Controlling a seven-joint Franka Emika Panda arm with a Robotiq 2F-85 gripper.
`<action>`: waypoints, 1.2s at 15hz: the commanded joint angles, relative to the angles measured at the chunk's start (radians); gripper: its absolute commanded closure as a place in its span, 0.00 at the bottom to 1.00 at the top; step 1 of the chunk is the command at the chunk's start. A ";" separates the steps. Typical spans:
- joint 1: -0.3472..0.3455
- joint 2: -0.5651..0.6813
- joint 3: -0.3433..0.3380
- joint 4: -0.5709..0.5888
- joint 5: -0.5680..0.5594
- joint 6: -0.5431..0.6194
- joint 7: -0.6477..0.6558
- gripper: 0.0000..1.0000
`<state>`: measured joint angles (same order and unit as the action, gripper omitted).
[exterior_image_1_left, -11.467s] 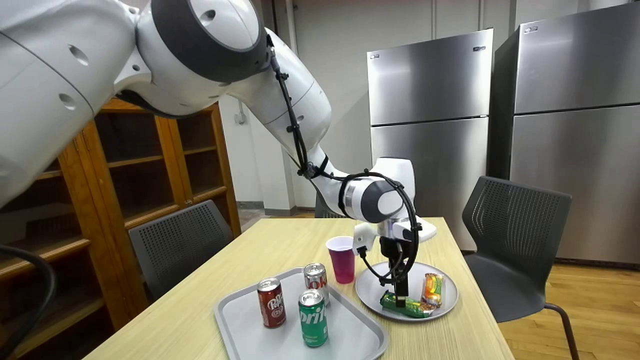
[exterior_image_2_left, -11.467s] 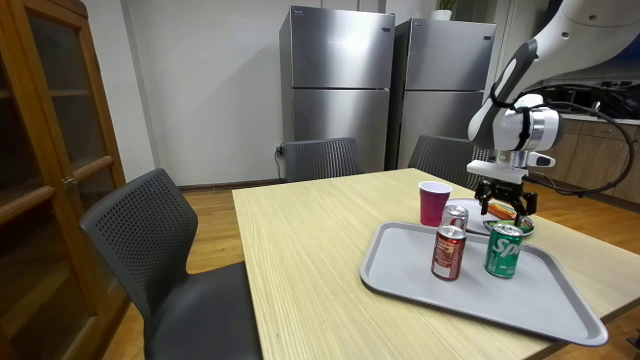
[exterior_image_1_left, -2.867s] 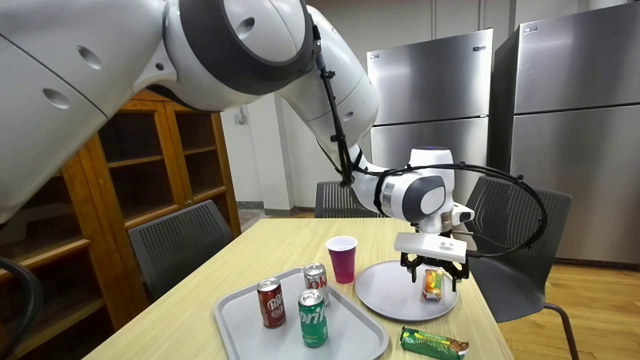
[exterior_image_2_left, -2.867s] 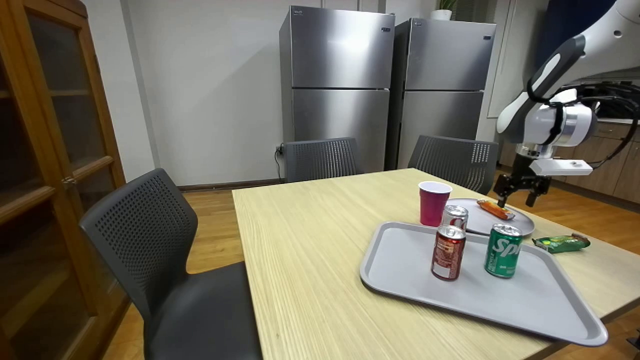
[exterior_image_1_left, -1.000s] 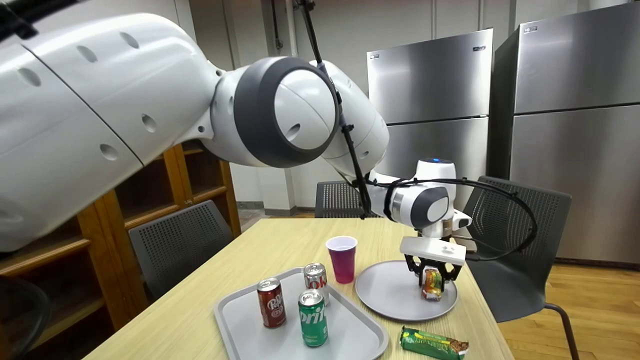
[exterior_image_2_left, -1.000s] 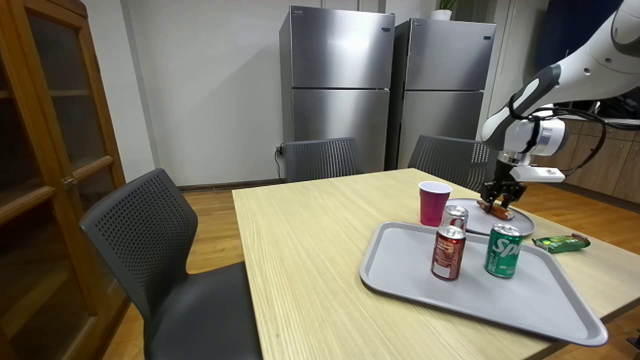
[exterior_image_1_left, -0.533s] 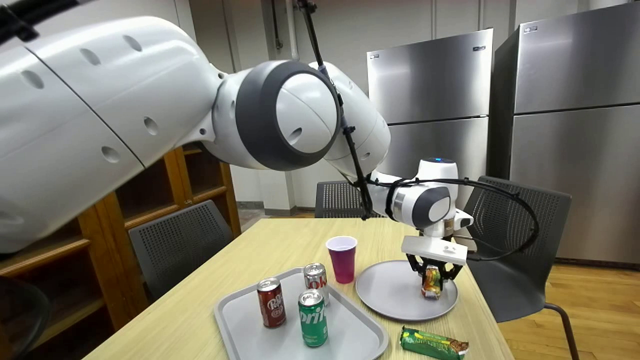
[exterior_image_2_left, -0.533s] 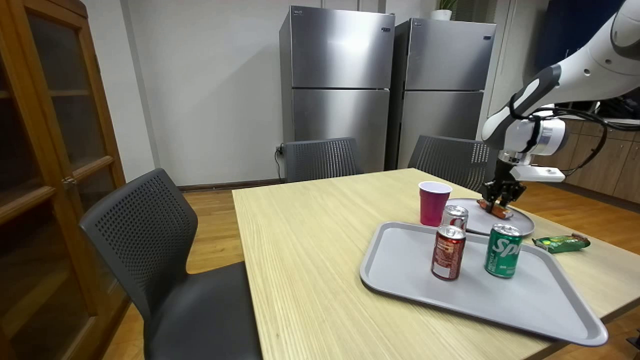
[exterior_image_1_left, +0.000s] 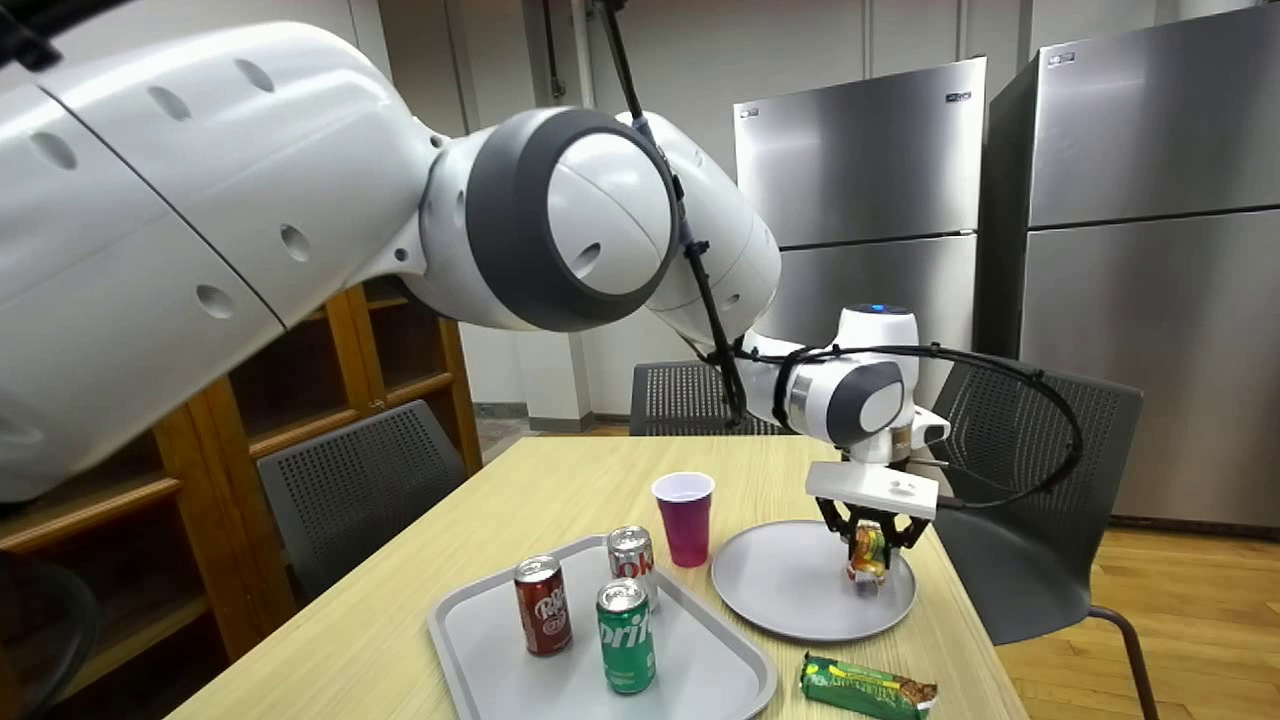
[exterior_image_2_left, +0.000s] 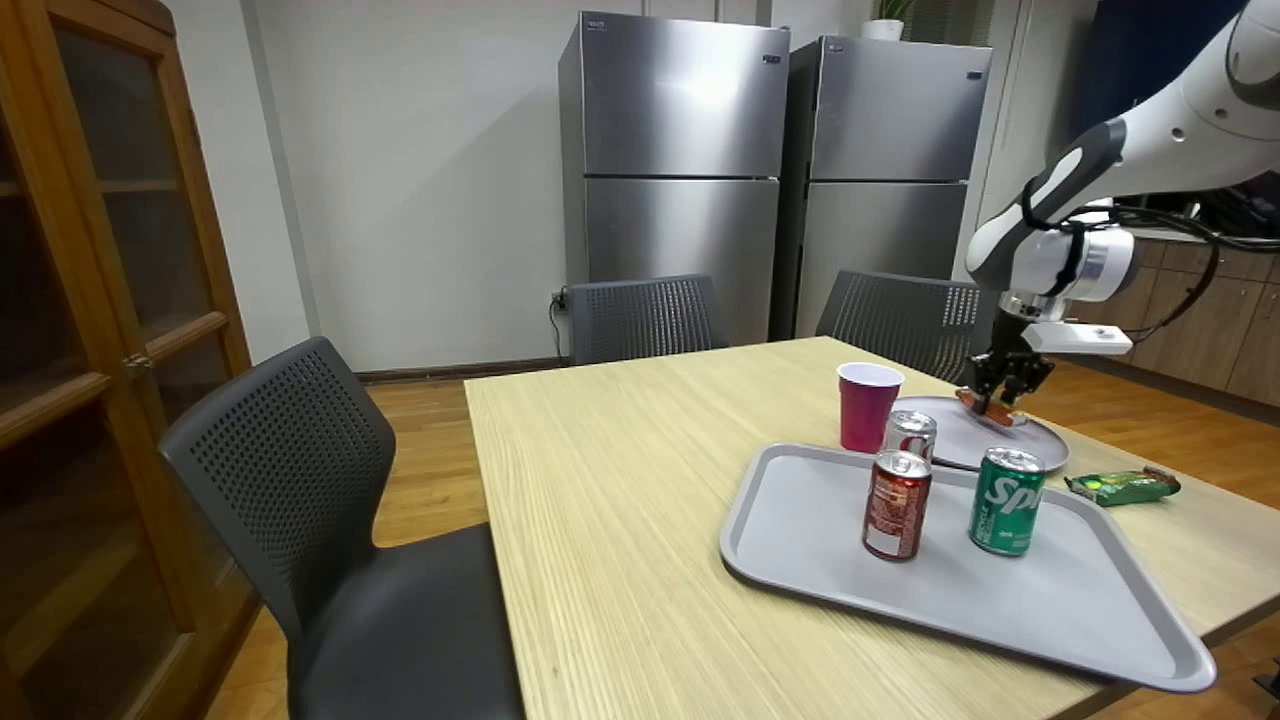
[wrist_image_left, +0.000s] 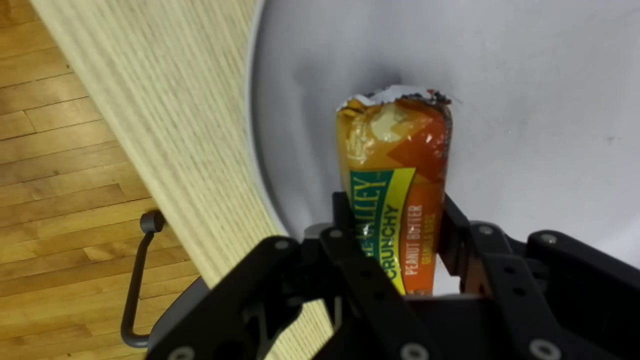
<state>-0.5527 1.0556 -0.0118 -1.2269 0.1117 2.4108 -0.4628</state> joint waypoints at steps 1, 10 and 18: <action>-0.008 -0.056 0.001 -0.034 0.013 -0.008 0.015 0.83; -0.026 -0.127 -0.033 -0.116 0.043 0.011 0.066 0.83; -0.026 -0.183 -0.081 -0.255 0.050 0.110 0.097 0.83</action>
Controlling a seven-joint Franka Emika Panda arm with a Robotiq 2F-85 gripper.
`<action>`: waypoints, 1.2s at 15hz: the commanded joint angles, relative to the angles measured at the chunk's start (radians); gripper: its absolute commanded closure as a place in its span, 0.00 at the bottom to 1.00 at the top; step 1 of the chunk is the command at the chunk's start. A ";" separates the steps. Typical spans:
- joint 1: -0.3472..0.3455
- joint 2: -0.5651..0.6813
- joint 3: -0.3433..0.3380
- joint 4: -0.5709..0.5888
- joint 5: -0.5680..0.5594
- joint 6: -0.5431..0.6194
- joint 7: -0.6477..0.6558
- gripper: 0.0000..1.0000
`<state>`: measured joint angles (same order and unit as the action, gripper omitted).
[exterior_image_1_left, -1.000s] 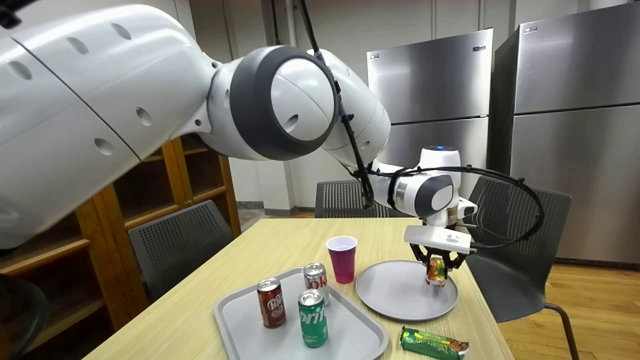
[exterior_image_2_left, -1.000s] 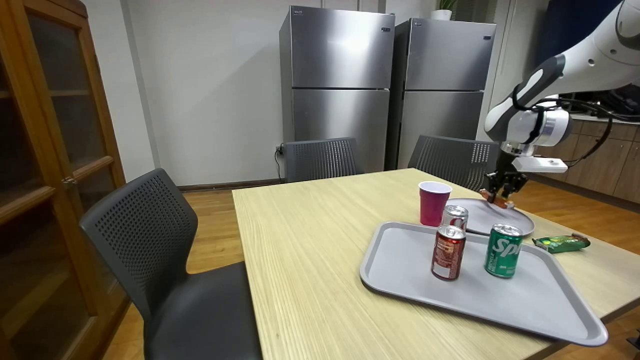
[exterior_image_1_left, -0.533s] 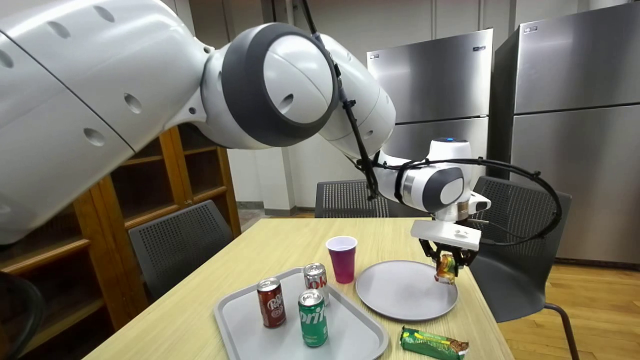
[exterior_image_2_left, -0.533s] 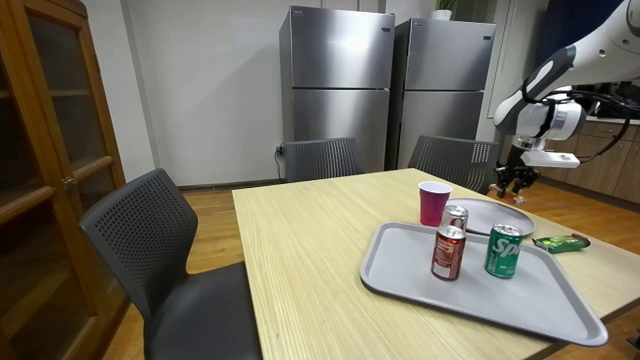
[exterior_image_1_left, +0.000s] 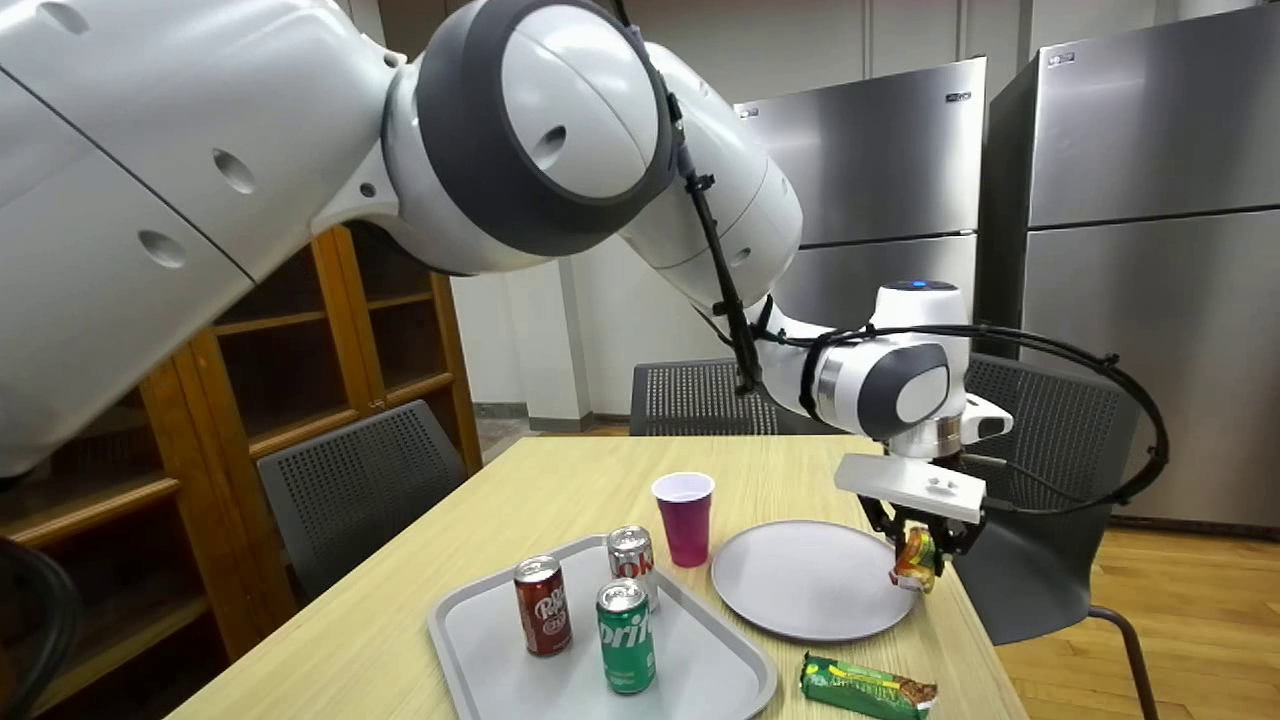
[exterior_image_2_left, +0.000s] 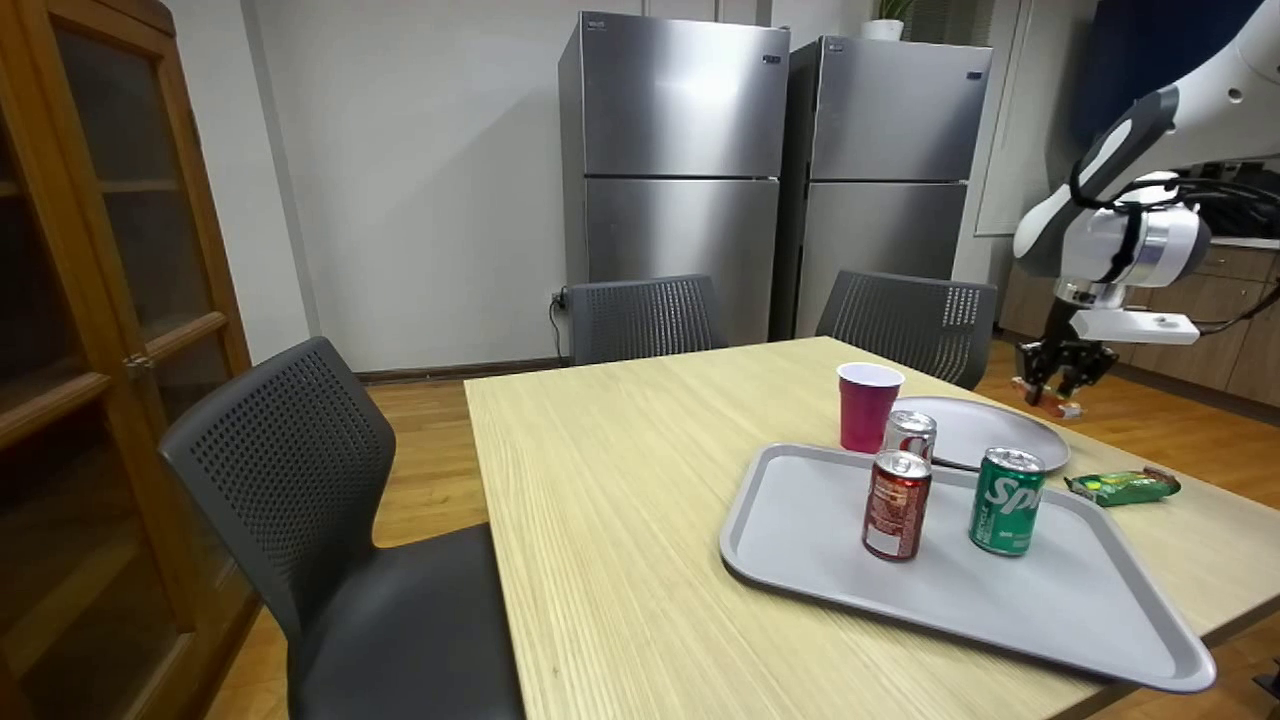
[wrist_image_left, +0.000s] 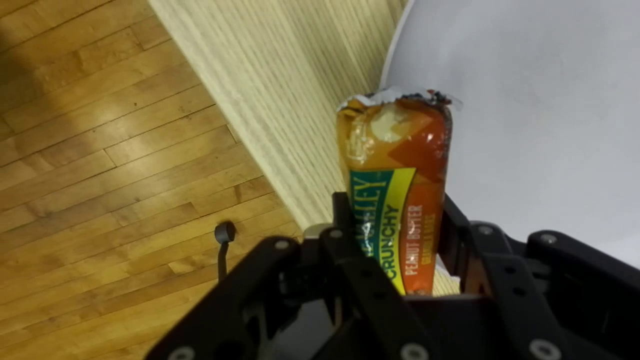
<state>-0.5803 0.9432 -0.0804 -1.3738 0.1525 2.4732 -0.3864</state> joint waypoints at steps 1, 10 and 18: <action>0.002 -0.077 -0.019 -0.125 0.008 0.062 0.022 0.83; -0.035 -0.162 -0.022 -0.281 -0.006 0.116 0.004 0.83; -0.041 -0.158 -0.029 -0.325 -0.012 0.131 0.013 0.83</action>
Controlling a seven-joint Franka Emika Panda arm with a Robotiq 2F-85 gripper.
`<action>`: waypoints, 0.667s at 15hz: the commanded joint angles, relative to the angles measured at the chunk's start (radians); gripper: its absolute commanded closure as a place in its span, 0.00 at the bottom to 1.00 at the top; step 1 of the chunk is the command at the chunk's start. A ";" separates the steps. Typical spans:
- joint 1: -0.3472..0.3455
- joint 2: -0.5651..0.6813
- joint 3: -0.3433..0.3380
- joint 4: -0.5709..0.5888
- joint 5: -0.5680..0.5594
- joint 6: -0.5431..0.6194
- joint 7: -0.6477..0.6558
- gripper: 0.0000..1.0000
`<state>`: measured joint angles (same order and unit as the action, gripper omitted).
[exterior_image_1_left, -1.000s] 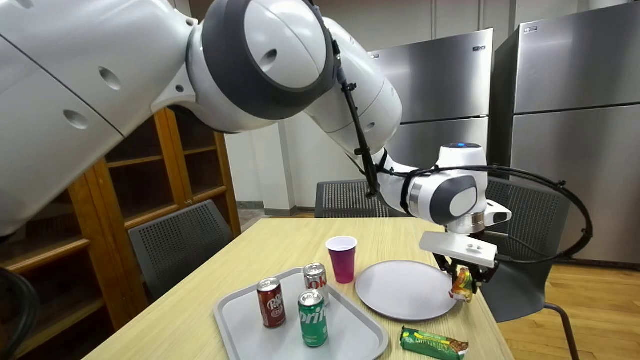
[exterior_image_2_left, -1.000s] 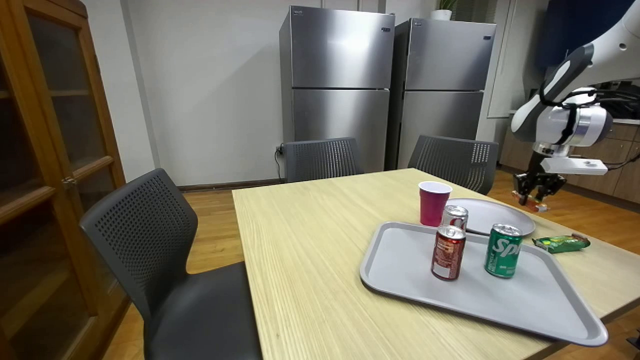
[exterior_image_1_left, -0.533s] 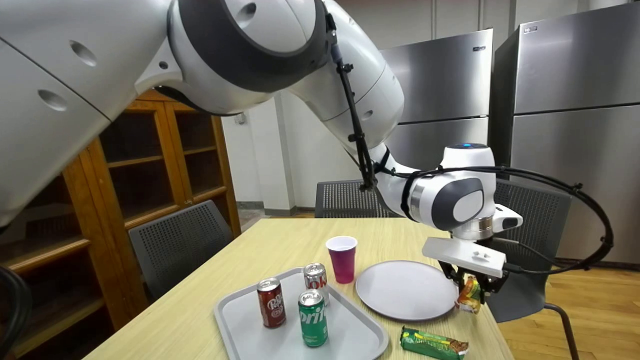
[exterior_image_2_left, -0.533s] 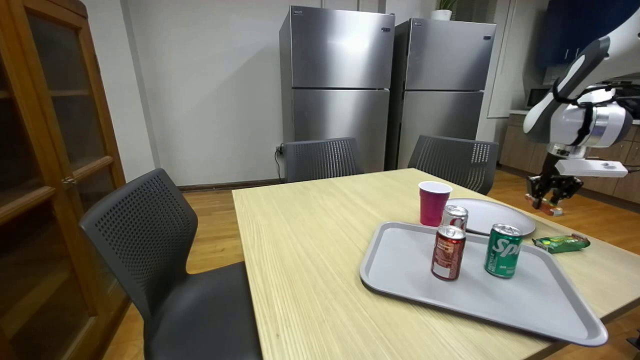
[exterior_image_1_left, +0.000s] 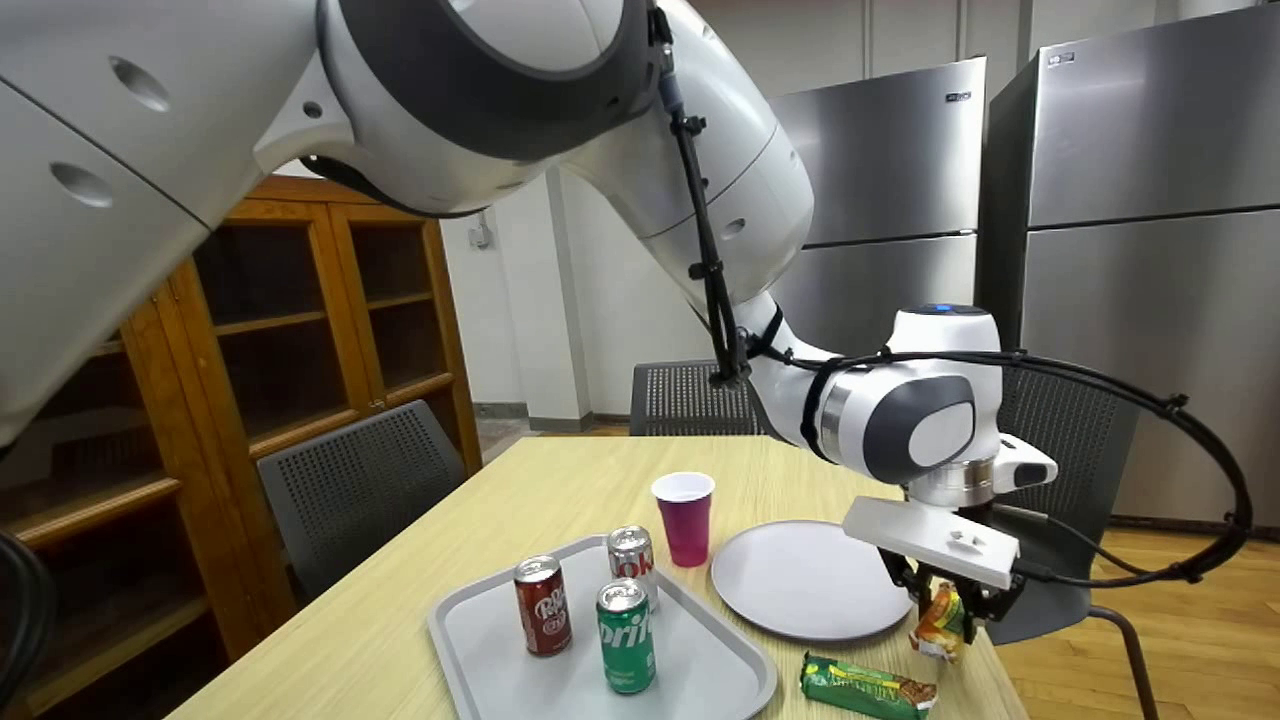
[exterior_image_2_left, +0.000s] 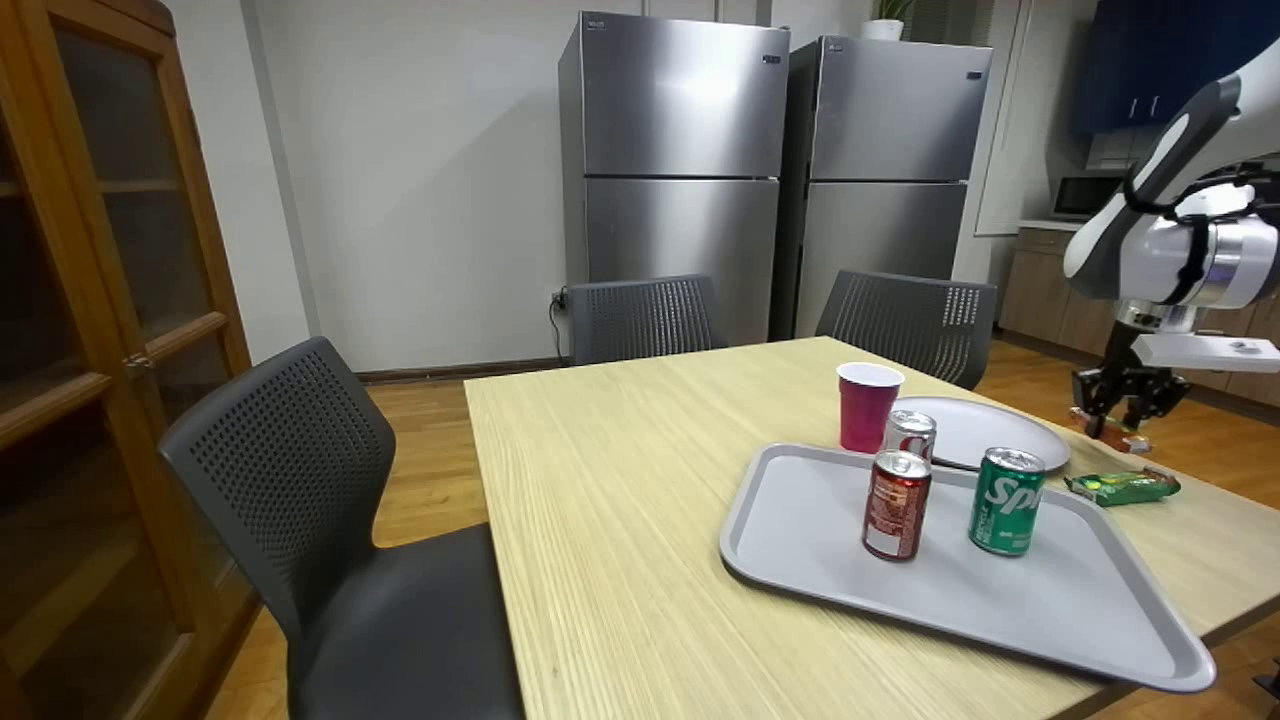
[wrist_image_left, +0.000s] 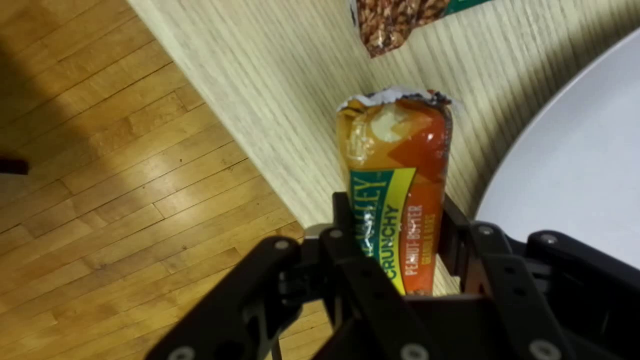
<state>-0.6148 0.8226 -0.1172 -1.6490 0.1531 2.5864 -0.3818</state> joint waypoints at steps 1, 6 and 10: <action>-0.006 -0.039 0.008 -0.054 -0.012 0.019 0.008 0.83; -0.004 -0.038 0.005 -0.067 -0.017 0.021 0.008 0.83; -0.008 -0.042 0.009 -0.067 -0.014 0.022 0.005 0.83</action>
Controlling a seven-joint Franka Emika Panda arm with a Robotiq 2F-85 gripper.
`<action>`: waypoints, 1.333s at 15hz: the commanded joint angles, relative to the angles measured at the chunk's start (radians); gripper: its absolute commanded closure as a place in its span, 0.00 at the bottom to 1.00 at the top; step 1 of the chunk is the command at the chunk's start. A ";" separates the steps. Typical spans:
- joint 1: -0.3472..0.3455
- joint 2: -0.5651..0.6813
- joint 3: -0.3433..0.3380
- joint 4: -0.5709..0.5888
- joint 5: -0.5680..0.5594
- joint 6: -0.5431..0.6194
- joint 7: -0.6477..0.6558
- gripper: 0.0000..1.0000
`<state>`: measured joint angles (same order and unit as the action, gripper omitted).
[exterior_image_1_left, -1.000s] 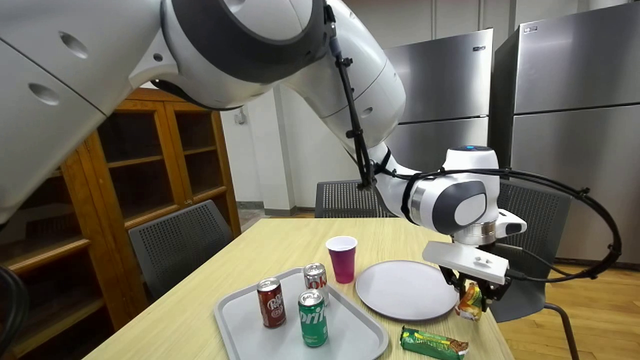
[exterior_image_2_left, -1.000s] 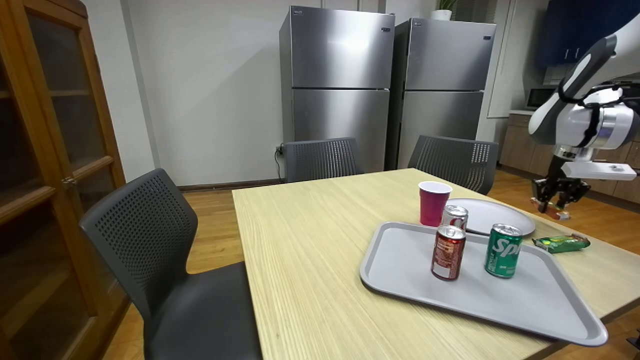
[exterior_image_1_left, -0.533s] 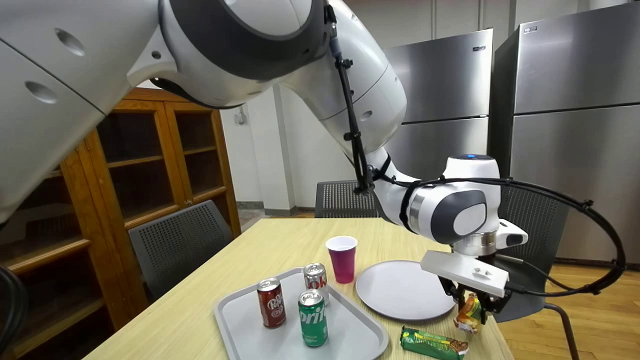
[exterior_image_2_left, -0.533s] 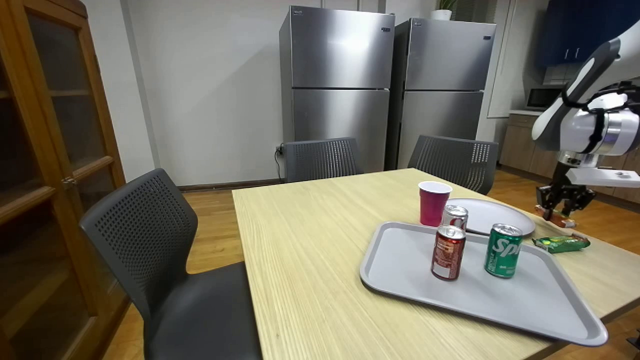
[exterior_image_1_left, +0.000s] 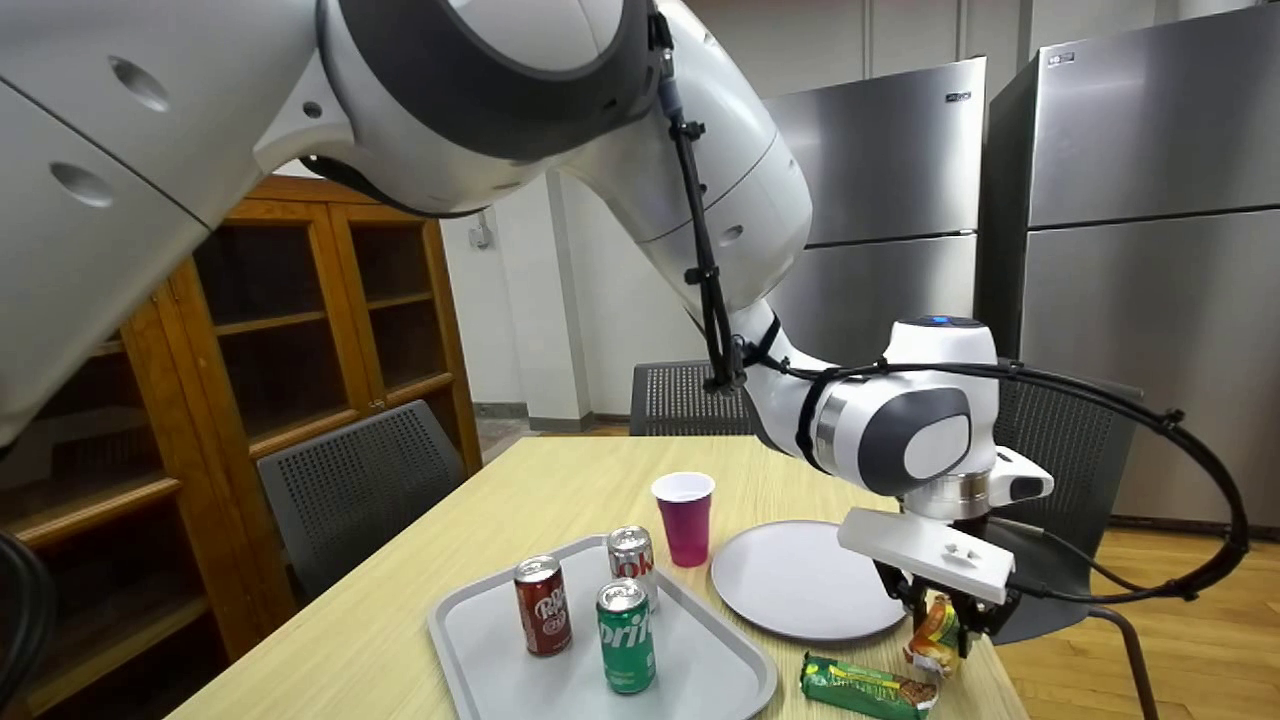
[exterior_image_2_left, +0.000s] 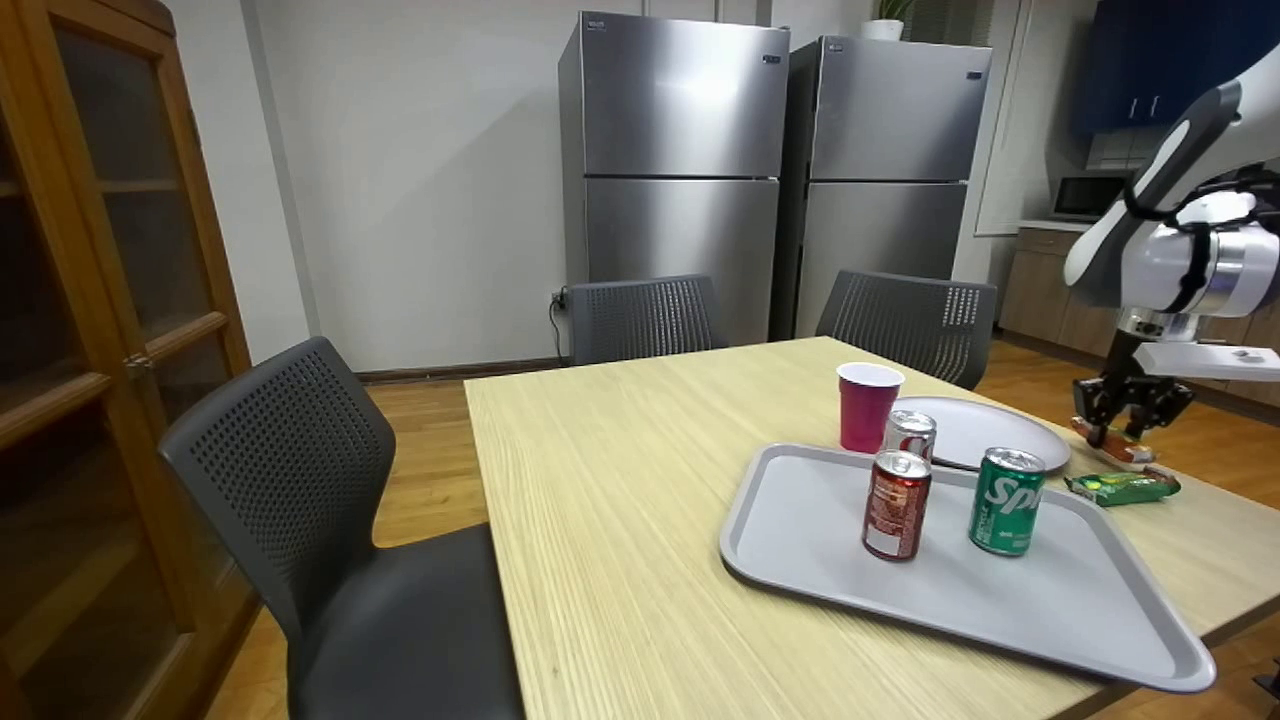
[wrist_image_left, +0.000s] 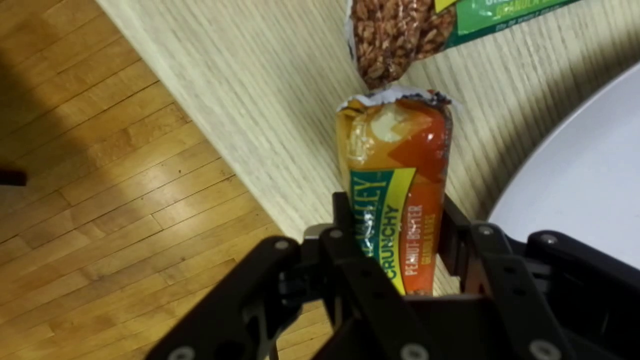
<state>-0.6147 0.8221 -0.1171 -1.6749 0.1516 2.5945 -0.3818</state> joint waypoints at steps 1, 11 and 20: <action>-0.005 -0.044 0.005 -0.043 -0.015 0.013 0.009 0.39; -0.016 -0.106 0.031 -0.067 0.003 0.000 -0.013 0.00; -0.019 -0.215 0.076 -0.176 0.020 -0.004 -0.061 0.00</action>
<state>-0.6147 0.6939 -0.0707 -1.7605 0.1556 2.5944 -0.3956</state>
